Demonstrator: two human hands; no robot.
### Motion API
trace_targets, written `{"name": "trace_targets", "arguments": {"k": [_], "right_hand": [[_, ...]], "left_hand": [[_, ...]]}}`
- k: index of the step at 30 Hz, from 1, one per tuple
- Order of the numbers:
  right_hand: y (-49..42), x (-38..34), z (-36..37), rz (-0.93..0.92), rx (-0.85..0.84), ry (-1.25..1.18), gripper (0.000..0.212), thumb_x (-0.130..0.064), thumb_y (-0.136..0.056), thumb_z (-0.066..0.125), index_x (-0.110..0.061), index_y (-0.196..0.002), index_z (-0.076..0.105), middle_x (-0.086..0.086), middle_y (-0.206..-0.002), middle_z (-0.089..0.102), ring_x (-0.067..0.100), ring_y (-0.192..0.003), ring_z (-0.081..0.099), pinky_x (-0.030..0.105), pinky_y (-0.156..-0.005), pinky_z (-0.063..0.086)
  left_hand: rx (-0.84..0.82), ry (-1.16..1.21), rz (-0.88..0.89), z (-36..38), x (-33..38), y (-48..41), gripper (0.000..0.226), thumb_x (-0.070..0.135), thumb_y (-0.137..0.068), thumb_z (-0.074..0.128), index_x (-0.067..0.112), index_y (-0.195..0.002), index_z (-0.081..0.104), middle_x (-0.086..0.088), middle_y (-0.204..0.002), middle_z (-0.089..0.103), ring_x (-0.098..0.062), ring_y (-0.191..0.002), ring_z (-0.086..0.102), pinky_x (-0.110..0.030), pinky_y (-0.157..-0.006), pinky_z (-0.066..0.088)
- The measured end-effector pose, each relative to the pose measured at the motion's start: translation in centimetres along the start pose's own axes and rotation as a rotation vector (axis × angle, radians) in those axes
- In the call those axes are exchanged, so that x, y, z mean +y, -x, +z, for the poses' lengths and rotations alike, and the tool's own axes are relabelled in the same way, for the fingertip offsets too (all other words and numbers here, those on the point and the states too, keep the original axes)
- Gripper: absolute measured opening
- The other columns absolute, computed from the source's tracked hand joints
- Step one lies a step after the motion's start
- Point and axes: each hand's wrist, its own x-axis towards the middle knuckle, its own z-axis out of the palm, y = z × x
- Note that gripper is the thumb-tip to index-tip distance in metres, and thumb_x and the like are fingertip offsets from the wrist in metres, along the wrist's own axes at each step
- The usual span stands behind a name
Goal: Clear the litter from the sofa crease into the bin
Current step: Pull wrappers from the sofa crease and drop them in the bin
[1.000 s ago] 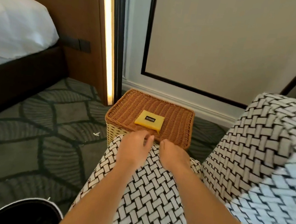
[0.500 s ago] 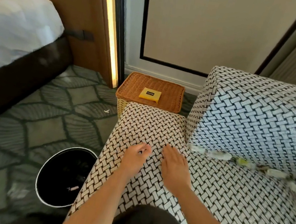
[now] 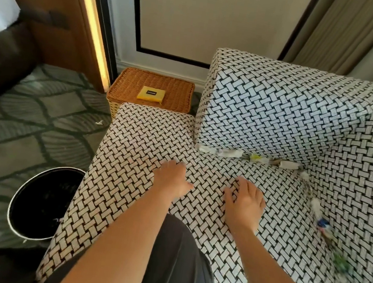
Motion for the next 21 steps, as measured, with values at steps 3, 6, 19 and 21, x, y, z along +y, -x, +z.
{"name": "trace_targets", "arguments": {"k": [3, 6, 19, 21], "right_hand": [[-1.6, -0.3, 0.3, 0.046, 0.037, -0.01, 0.053, -0.045, -0.09, 0.048, -0.019, -0.135, 0.041, 0.005, -0.131, 0.05, 0.025, -0.123, 0.04, 0.044, -0.104, 0.029], [-4.0, -0.6, 0.9, 0.03, 0.028, -0.006, 0.057, -0.049, -0.09, 0.046, -0.02, -0.138, 0.036, 0.005, -0.13, 0.049, 0.024, -0.12, 0.04, 0.042, -0.101, 0.029], [-10.8, -2.0, 3.5, -0.018, 0.08, 0.102, 0.053, -0.056, -0.088, 0.041, -0.016, -0.118, 0.055, 0.006, -0.115, 0.06, 0.023, -0.107, 0.054, 0.038, -0.089, 0.039], [-10.9, -2.1, 3.6, -0.033, 0.077, 0.118, 0.046, -0.05, -0.091, 0.041, -0.016, -0.117, 0.057, 0.006, -0.113, 0.061, 0.023, -0.105, 0.054, 0.038, -0.088, 0.039]], "left_hand": [[0.083, 0.097, 0.029, 0.2, 1.5, -2.0, 0.067, 0.039, -0.086, 0.06, 0.012, -0.14, 0.032, -0.009, -0.143, 0.04, -0.028, -0.133, 0.035, -0.045, -0.109, 0.033], [0.155, 0.083, 0.012, 0.9, 2.6, -3.9, 0.071, 0.043, -0.089, 0.053, 0.017, -0.146, 0.019, -0.007, -0.149, 0.029, -0.032, -0.137, 0.023, -0.052, -0.108, 0.027], [0.413, 0.015, -0.102, 3.3, 4.6, -10.2, 0.065, 0.057, -0.09, 0.04, 0.01, -0.135, 0.039, -0.007, -0.142, 0.038, -0.025, -0.137, 0.025, -0.056, -0.112, 0.013], [0.467, 0.021, -0.1, 3.5, 4.5, -10.4, 0.057, 0.057, -0.088, 0.044, 0.013, -0.124, 0.051, -0.005, -0.135, 0.045, -0.025, -0.131, 0.031, -0.052, -0.111, 0.018]]}}
